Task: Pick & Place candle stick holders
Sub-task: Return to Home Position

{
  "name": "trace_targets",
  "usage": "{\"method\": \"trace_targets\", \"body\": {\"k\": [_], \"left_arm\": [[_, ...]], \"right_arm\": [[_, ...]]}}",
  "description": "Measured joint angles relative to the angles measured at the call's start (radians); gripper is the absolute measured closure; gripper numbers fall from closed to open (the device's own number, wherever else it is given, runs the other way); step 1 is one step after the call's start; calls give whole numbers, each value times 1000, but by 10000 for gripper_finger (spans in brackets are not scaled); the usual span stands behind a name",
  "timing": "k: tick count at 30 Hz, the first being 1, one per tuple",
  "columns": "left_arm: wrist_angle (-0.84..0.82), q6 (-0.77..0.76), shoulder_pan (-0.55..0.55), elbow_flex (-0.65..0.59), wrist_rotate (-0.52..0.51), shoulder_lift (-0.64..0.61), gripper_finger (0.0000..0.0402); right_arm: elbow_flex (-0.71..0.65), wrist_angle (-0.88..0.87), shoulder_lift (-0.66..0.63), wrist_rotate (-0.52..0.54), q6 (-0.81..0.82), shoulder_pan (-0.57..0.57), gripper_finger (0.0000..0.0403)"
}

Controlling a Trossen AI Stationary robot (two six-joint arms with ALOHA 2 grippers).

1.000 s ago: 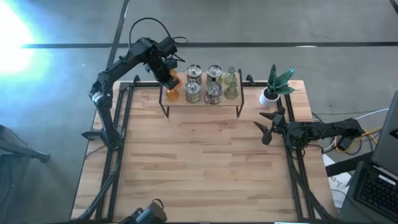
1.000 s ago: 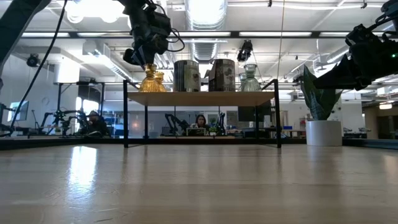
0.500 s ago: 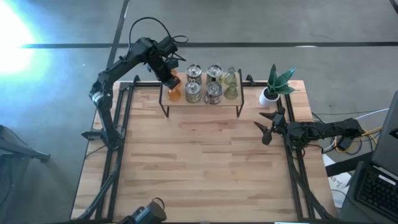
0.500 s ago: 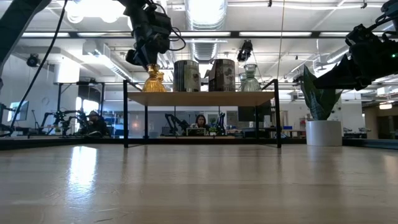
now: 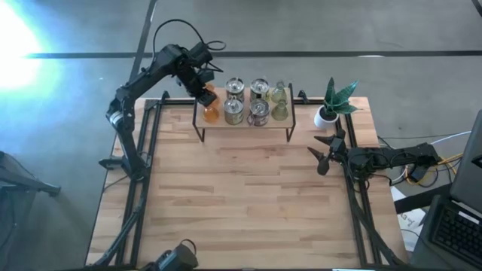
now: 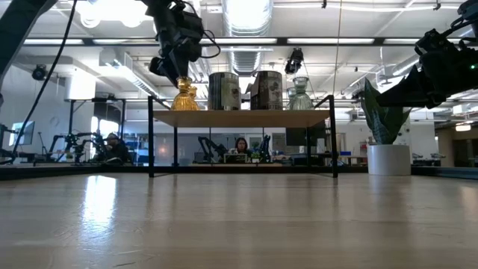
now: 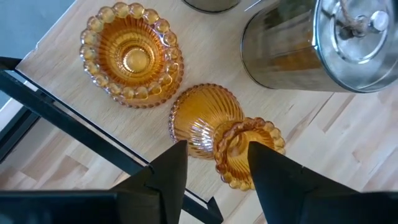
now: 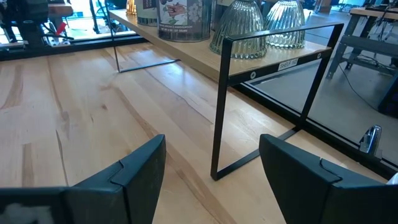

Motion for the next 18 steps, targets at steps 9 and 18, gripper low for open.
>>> {"method": "trace_targets", "body": {"k": [9, 18], "left_arm": [[3, -1, 0, 0, -1, -31, 229], [37, -27, 7, 0, 118, -93, 229]], "right_arm": [[0, 0, 0, 0, 0, 0, 152], [0, 0, 0, 0, 0, 0, 152]]}}
